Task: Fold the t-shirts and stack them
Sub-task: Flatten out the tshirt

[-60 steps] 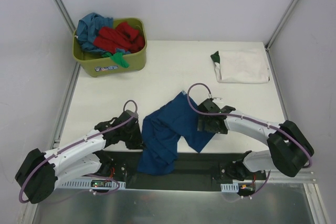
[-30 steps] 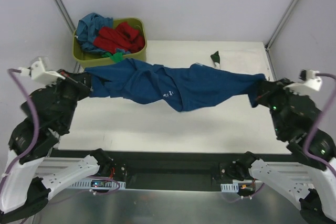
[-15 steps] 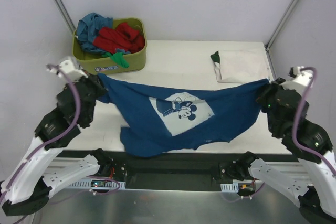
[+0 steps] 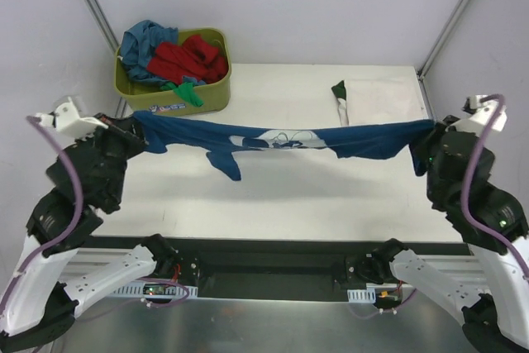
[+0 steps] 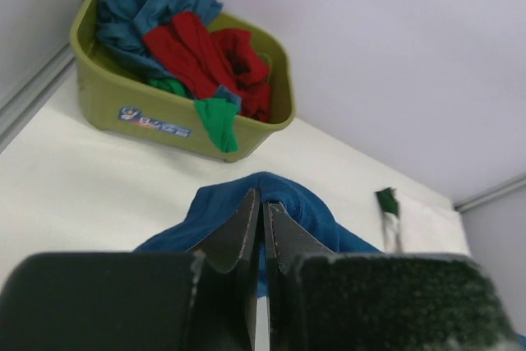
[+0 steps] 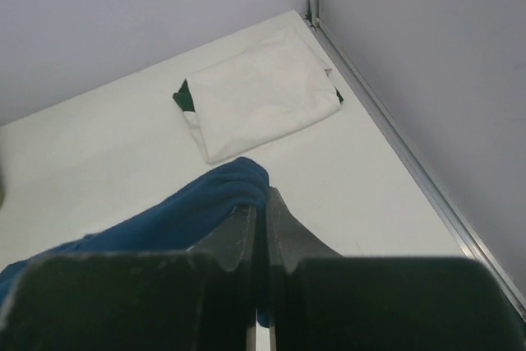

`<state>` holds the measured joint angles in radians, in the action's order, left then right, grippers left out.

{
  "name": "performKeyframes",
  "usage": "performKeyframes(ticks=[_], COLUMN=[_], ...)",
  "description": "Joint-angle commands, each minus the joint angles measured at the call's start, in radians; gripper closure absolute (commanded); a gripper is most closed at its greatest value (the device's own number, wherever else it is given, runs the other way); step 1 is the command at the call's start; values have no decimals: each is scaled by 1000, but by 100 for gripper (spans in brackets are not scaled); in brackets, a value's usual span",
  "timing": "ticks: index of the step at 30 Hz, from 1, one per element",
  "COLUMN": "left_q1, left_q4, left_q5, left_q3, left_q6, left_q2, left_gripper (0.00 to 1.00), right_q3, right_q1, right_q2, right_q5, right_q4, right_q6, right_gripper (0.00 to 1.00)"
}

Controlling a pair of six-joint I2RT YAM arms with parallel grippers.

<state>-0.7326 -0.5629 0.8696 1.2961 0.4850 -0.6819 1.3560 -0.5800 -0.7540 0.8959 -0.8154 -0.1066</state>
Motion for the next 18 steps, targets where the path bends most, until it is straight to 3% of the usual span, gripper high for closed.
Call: performKeyframes(ticks=[1,5,9,12,14,17,18], left_q1=[-1,1,-1,1,1,5,18], left_q4=[54,61,67,69,67,66,63], left_q5=[-139,-274,-356,-264,-117,14,57], left_q3=[91,155,200,167,94,-63,-107], left_q6=[-52,-75,-95,-118,-112,-44,-13], left_q2=[71,97,61,-16,-63,-163,-216], left_gripper=[100,100,100,100,100,99,84], right_q3=[161,282,367,370,339,269,253], right_q1=[8,8,8,6,18,139,176], right_q2=[36,32,-10,-93,-186,-362,-413], right_q5=[-75,-144,-101,7,118,138,92], right_q4=[51,51,64,85,97,107,102], right_q6=[83,145,202,261,304,309,297], right_gripper=[99,99,99,99,99,99,99])
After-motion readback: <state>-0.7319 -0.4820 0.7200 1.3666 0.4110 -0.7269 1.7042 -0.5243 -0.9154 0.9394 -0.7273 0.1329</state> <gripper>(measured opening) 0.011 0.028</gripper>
